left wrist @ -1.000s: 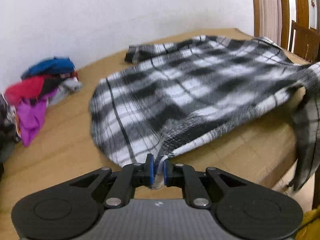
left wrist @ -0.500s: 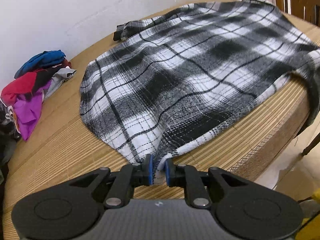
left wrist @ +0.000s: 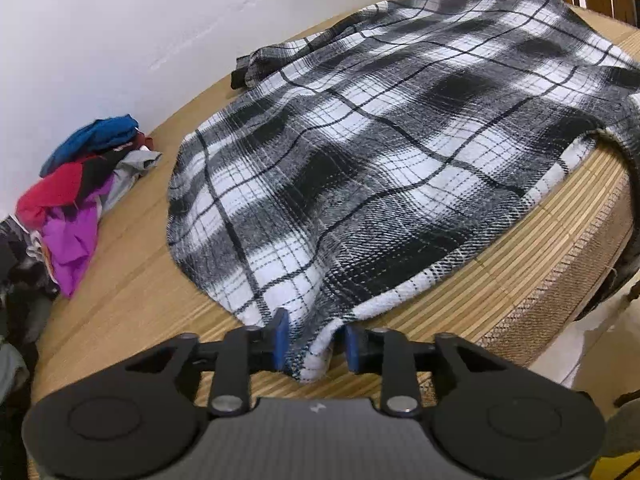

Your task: Fold clothes

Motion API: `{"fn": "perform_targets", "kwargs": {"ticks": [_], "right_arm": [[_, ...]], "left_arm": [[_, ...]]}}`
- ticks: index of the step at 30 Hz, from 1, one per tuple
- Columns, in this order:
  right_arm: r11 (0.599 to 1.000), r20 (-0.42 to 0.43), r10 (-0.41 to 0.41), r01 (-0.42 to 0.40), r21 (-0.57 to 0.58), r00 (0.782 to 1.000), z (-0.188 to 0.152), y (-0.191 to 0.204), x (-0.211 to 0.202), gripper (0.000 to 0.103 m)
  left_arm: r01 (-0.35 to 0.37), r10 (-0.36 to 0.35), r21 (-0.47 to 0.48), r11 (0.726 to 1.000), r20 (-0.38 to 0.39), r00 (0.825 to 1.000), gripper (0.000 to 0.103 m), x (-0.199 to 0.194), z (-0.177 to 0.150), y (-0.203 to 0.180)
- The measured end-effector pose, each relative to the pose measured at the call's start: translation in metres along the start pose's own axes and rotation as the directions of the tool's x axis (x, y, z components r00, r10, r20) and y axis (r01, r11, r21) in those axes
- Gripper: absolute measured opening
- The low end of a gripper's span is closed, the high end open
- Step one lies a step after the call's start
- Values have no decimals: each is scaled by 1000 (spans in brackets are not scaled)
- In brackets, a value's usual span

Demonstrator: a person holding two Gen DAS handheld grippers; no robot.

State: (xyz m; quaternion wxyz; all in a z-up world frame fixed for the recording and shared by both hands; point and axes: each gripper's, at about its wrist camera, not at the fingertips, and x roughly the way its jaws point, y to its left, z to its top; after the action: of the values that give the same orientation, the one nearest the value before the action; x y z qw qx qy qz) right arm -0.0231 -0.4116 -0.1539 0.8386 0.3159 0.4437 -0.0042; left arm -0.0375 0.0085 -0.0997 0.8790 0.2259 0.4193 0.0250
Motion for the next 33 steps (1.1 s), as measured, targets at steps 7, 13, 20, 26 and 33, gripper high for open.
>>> {"fn": "perform_targets", "kwargs": {"ticks": [7, 13, 20, 26, 33], "right_arm": [[994, 75, 106, -105, -19, 992, -14, 0, -15, 45], [981, 170, 156, -132, -145, 973, -21, 8, -26, 86], [991, 77, 104, -97, -87, 992, -11, 11, 8, 73], [978, 92, 209, -208, -25, 973, -17, 4, -8, 15], [938, 261, 342, -345, -36, 903, -3, 33, -70, 11]], "left_arm": [[-27, 25, 77, 997, 34, 999, 49, -4, -3, -11], [-27, 24, 67, 997, 37, 999, 49, 5, 9, -13], [20, -21, 71, 997, 21, 1000, 46, 7, 10, -7], [26, -30, 150, 988, 25, 999, 6, 6, 10, -20], [69, -67, -18, 997, 71, 995, 6, -25, 16, 21]]}}
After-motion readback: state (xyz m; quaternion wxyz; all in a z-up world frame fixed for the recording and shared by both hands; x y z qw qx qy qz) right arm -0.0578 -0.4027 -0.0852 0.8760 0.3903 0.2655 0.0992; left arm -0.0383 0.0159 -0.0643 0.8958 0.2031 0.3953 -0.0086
